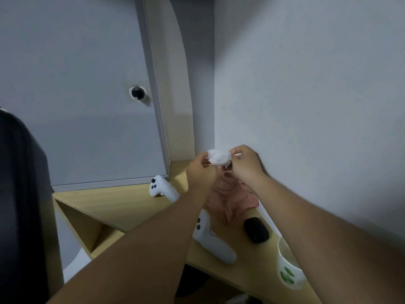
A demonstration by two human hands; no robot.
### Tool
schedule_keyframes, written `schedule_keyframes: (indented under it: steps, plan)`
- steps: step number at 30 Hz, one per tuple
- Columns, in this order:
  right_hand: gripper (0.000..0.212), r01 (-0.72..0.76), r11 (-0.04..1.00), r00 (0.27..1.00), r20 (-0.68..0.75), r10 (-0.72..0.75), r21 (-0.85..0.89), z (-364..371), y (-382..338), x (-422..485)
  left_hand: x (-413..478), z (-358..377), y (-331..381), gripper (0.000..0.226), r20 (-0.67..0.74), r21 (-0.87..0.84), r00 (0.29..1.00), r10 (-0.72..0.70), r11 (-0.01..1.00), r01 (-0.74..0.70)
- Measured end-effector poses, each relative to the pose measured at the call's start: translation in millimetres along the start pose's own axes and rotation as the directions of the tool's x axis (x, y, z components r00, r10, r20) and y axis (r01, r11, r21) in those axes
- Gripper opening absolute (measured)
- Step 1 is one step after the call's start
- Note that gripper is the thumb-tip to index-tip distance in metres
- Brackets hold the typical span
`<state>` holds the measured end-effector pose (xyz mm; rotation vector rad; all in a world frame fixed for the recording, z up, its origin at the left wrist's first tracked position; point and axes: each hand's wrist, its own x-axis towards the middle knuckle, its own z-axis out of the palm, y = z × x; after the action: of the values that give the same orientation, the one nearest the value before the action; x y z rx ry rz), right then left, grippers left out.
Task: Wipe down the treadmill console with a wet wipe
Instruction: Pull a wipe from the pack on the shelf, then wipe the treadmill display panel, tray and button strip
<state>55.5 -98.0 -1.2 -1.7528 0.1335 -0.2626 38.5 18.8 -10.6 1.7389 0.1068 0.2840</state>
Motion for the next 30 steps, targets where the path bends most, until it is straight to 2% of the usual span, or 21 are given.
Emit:
schedule_keyframes:
  steps: [2, 3, 4, 8, 12, 16, 20, 22, 25, 28, 30]
  plan:
    - [0.026, 0.027, 1.0, 0.999, -0.018, -0.027, 0.001, -2, -1, -3, 2, -3, 11, 0.027, 0.028, -0.265, 0.978, -0.206, 0.942, 0.206]
    - [0.03, 0.007, 1.0, 1.0, -0.026, -0.006, 0.011, -3, -2, -5, 2, -4, 15, 0.018, 0.067, -0.327, 0.962, -0.265, 0.905, 0.273]
    - [0.033, -0.023, 0.999, 0.999, -0.03, 0.024, 0.044, -5, -4, -7, -2, -4, 21, 0.012, 0.072, -0.307, 0.961, -0.266, 0.911, 0.275]
    - [0.014, -0.128, 0.961, 0.991, 0.069, 0.114, 0.247, -14, -18, -28, -32, -2, 40, 0.011, -0.041, -0.143, 0.988, -0.147, 0.98, 0.14]
    - [0.03, -0.084, 0.971, 0.993, 0.105, 0.062, 0.225, -37, -44, -67, -61, -14, 80, 0.013, -0.104, -0.162, 0.986, -0.128, 0.981, 0.11]
    - [0.021, -0.118, 0.893, 0.982, 0.184, 0.04, 0.434, -74, -91, -126, -100, -35, 121, 0.014, -0.019, -0.187, 0.998, 0.06, 0.98, -0.063]
    - [0.021, -0.078, 0.749, 0.98, 0.19, -0.065, 0.657, -97, -132, -189, -160, -73, 161, 0.01, 0.16, -0.278, 0.961, 0.226, 0.944, -0.176]
    - [0.015, -0.053, 0.739, 0.983, 0.164, -0.079, 0.672, -94, -150, -219, -190, -104, 173, 0.016, 0.258, -0.325, 0.922, 0.29, 0.925, -0.2]
    - [0.027, -0.023, 0.742, 0.961, 0.219, -0.168, 0.67, -74, -179, -265, -223, -160, 179, 0.023, 0.32, -0.37, 0.902, 0.29, 0.915, -0.163]
    - [0.045, -0.024, 0.762, 0.92, 0.313, -0.237, 0.647, -40, -201, -297, -235, -220, 181, 0.017, 0.271, -0.434, 0.924, 0.271, 0.891, -0.134]
    - [0.037, 0.024, 0.822, 0.903, 0.34, -0.262, 0.569, -9, -213, -313, -239, -259, 180, 0.018, 0.193, -0.503, 0.951, 0.24, 0.857, -0.114]
